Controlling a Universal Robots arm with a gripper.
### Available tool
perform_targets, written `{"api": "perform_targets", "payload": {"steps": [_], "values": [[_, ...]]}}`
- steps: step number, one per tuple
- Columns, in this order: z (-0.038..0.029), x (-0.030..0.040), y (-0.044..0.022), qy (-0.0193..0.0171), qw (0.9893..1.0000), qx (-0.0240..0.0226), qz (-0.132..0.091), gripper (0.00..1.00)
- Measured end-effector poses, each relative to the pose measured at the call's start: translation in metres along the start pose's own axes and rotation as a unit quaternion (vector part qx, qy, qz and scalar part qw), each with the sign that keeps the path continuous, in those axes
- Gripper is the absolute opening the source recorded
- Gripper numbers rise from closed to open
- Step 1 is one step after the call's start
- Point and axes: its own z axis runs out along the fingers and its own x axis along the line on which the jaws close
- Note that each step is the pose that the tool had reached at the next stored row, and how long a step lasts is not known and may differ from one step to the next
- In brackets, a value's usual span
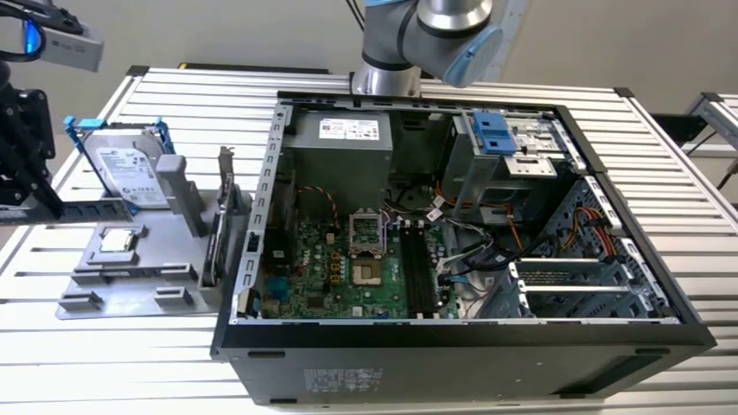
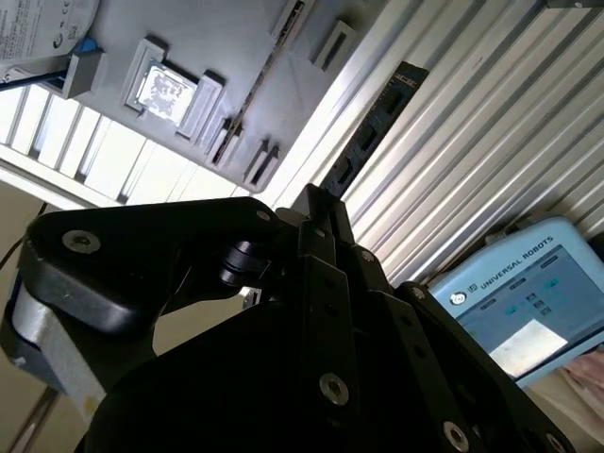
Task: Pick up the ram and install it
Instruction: 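Pick up the ram and move it above insertion slot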
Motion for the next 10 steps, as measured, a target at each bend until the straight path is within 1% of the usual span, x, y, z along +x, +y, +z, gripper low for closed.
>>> {"api": "perform_targets", "payload": {"steps": [10], "values": [[-0.0045, 0.0002, 0.0000, 0.0000, 1.0000, 0.0000, 0.000, 0.00]]}}
